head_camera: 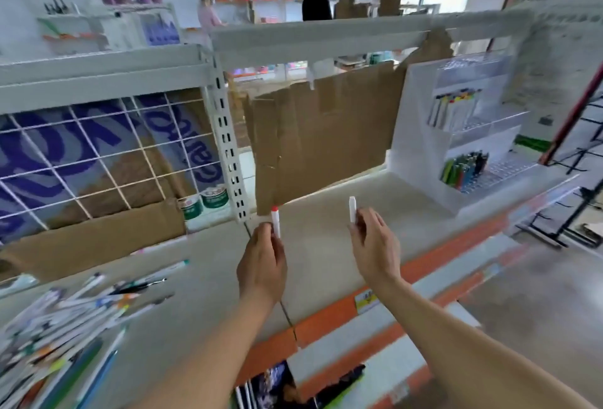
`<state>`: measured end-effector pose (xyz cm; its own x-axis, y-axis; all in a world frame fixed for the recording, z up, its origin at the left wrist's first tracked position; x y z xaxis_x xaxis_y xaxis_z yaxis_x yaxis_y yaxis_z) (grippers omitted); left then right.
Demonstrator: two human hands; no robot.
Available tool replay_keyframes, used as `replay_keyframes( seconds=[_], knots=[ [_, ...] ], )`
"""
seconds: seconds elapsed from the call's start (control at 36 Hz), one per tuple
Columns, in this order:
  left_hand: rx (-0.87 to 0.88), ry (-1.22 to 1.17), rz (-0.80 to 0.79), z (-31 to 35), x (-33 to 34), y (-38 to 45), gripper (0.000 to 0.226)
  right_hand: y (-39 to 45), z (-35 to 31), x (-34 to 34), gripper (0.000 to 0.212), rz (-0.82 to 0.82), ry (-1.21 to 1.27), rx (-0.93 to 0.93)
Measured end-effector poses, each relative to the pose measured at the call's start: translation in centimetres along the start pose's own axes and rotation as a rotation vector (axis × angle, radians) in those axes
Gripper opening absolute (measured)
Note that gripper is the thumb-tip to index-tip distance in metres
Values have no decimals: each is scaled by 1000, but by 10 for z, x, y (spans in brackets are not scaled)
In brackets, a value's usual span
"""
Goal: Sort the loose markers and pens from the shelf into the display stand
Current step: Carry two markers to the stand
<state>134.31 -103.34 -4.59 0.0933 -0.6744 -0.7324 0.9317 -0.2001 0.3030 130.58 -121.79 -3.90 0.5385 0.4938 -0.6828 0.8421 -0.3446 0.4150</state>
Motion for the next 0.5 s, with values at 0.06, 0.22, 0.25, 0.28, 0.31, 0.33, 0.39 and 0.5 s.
replay_keyframes(
  seconds=[0.06, 0.22, 0.25, 0.28, 0.31, 0.33, 0.39, 0.5],
  knots=[
    [30, 6, -13, 14, 12, 3, 11, 1, 14, -14, 5, 14, -31, 19],
    [86, -20, -66, 85, 70, 17, 16, 11, 82, -77, 8, 82, -92, 106],
    [75, -15, -82, 98, 80, 18, 17, 13, 93, -88, 10, 89, -101, 117],
    [70, -18, -92, 110, 90, 20, 17, 15, 104, -99, 11, 94, -110, 122],
    [69, -27, -98, 122, 100, 20, 17, 17, 114, -110, 10, 99, -115, 122],
    [74, -42, -96, 135, 109, 20, 16, 18, 124, -121, 9, 106, -116, 116],
    [74, -82, -97, 160, 126, 21, 15, 22, 143, -142, 8, 124, -123, 110],
    [59, -134, -89, 202, 157, 24, 12, 31, 177, -175, 9, 132, -149, 114]
  ],
)
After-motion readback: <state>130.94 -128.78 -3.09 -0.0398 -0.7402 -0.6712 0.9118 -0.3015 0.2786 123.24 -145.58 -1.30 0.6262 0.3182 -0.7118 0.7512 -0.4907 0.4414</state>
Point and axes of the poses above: each hand's wrist, its own y-axis towards the middle knuckle, its own x-axis out of the palm, z = x × y, the point moved 1 cm from there along y, towards the middle knuckle, and after that the axes turned 9 degrees about -z, right-handed, at the moved point
